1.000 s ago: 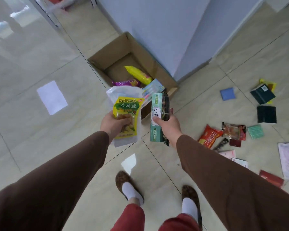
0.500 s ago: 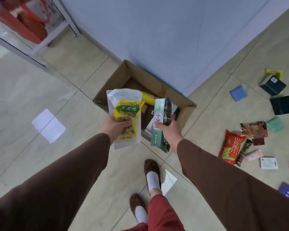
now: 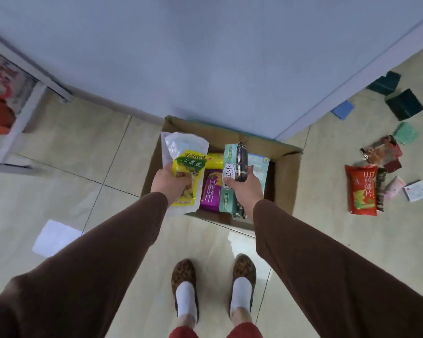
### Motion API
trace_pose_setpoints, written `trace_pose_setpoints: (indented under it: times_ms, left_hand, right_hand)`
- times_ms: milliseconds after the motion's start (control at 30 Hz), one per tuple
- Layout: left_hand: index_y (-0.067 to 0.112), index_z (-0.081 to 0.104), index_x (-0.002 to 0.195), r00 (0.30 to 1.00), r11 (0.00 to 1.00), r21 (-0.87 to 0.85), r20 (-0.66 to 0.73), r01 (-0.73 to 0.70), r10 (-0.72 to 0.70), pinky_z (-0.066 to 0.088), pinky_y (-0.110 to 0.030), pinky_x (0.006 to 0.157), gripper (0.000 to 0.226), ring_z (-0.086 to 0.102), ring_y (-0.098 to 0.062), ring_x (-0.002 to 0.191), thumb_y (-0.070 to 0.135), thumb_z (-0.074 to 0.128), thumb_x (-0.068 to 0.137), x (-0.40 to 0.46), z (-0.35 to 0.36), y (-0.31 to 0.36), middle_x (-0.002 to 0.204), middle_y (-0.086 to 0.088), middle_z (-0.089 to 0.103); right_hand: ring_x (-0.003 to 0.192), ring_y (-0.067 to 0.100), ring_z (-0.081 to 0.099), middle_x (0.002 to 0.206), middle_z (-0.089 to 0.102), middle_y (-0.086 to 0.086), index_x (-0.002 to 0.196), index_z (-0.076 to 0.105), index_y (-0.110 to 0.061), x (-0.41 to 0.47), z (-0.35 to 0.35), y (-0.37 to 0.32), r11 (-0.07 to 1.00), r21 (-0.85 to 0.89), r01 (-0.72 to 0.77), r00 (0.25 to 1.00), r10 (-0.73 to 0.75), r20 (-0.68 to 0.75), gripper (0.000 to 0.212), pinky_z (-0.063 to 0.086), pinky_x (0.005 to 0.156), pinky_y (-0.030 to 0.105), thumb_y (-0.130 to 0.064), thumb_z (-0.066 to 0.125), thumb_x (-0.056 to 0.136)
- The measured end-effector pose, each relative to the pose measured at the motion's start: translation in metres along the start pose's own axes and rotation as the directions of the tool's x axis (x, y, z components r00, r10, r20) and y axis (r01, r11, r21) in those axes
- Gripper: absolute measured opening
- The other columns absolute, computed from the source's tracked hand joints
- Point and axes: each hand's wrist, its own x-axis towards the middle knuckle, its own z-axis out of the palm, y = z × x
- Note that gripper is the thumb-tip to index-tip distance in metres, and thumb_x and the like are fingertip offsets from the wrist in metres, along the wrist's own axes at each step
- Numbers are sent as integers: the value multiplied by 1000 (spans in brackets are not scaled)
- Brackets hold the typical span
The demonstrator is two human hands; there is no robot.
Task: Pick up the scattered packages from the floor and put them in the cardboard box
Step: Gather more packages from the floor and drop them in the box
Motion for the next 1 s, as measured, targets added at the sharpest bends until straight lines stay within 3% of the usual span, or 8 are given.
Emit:
trace_pose_setpoints:
  times_ms: [133,300,400,533,600,733,833,1000]
  left_hand:
    - [22,63,110,993,991,127,114,-39,24,61,-43,78,67,71,-29,86,56,72,53,29,3,6,96,-7,72]
    - [26,35,148,987,936,341,159,-89,36,45,-42,104,88,44,-34,134,43,80,75,35,9,9,151,-17,37]
    - [19,41,146,980,922,349,163,-168,117,45,-43,105,75,50,-33,128,30,76,80,23,17,9,140,-15,52]
    - [14,53,137,970,916,351,207,-193,126,48,-35,96,55,59,-30,114,25,73,86,-11,26,18,128,-12,60]
    - [13,56,133,959,899,367,233,-238,159,51,-36,92,50,62,-28,108,25,73,87,-29,31,26,121,-11,64]
    - [15,56,132,931,835,429,265,-346,250,48,-31,87,47,61,-29,110,27,70,89,-67,46,54,121,-8,64]
    - [14,58,130,898,784,446,301,-431,322,42,-27,84,44,60,-28,110,23,69,89,-98,69,81,125,-9,63]
    - [12,64,117,843,700,473,355,-535,404,48,-36,87,32,62,-32,106,19,71,86,-156,141,133,114,-11,67]
  right_hand:
    - [94,27,71,121,63,11,113,55,-28,25,11,11,998,-58,-7,999,4,-49,47,60,89,48,-33,83,75]
    - [135,23,46,162,28,6,156,33,-22,30,4,25,998,-66,-10,998,6,-56,82,47,108,37,-20,76,86]
    - [140,25,48,159,38,1,157,33,-18,11,-2,33,999,-41,-20,1000,19,-21,79,44,110,37,-14,73,89]
    - [91,25,62,136,59,10,143,52,-17,-18,-19,40,998,-26,-61,996,59,-67,52,50,65,27,-13,65,93]
    - [90,23,62,134,59,6,141,54,-18,-31,-30,43,998,-56,-40,993,33,-110,49,48,56,23,-14,63,93]
    - [111,32,65,135,60,9,137,55,-22,-66,-65,47,999,14,-30,982,32,-184,50,55,95,44,-19,64,88]
    - [114,31,62,131,61,11,134,58,-15,-93,-108,55,1000,18,2,967,3,-256,45,51,98,40,-16,64,89]
    - [127,27,53,135,56,9,134,57,-16,-129,-209,94,999,-21,30,931,-35,-364,42,47,105,41,-15,62,92]
